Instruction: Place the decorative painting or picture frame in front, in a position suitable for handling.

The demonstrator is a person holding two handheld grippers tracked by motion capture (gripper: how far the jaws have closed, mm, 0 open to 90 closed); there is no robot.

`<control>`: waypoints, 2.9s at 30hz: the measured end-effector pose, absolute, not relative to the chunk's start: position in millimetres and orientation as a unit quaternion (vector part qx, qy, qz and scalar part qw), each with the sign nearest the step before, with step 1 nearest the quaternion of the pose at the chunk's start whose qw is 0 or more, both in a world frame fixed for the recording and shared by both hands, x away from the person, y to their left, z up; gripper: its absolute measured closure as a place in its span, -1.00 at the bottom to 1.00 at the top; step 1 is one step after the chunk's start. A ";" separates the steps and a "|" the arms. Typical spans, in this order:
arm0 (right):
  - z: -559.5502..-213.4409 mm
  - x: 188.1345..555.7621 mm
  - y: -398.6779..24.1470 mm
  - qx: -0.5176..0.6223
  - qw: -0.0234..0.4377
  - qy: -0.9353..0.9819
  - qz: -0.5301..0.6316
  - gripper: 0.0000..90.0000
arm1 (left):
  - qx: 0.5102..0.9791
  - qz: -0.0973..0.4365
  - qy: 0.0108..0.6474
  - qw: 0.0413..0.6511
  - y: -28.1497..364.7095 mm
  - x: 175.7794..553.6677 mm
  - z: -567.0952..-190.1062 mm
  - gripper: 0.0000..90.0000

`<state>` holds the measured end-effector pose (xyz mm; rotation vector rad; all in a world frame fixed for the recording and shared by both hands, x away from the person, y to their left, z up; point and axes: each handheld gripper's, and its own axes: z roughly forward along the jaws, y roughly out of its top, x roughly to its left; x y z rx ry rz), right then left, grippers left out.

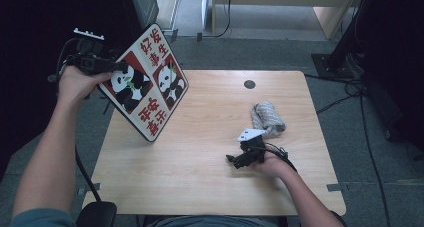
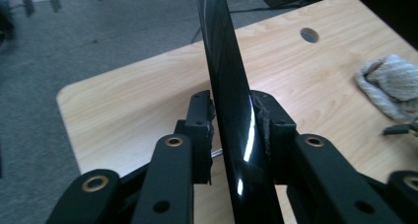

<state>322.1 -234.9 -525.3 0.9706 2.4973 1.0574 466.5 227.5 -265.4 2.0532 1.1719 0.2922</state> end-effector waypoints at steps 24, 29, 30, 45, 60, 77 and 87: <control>-525.1 322.3 -233.6 0.328 0.126 0.862 0.365 -1.00 | 0.803 0.075 0.467 0.363 203.3 462.5 -243.0 0.79; -525.2 322.5 -233.5 0.326 0.126 0.863 0.365 -1.00 | 0.811 0.061 0.453 0.366 192.7 454.4 -234.8 0.79; -525.2 322.5 -233.5 0.326 0.126 0.863 0.365 -1.00 | 0.814 0.060 0.446 0.366 190.0 452.5 -233.9 0.79; -525.1 322.3 -233.6 0.326 0.126 0.863 0.365 -1.00 | 0.832 0.051 0.372 0.408 161.1 414.7 -230.5 0.78; -525.1 321.9 -233.8 0.326 0.125 0.863 0.364 -1.00 | 0.859 0.009 0.304 0.411 126.9 389.1 -240.4 0.77; -525.2 321.3 -234.3 0.324 0.124 0.864 0.365 -1.00 | 0.855 -0.019 0.294 0.426 121.1 387.3 -258.5 0.76; -525.3 320.4 -234.2 0.325 0.126 0.863 0.364 -1.00 | 0.848 -0.036 0.303 0.434 128.6 394.6 -264.2 0.75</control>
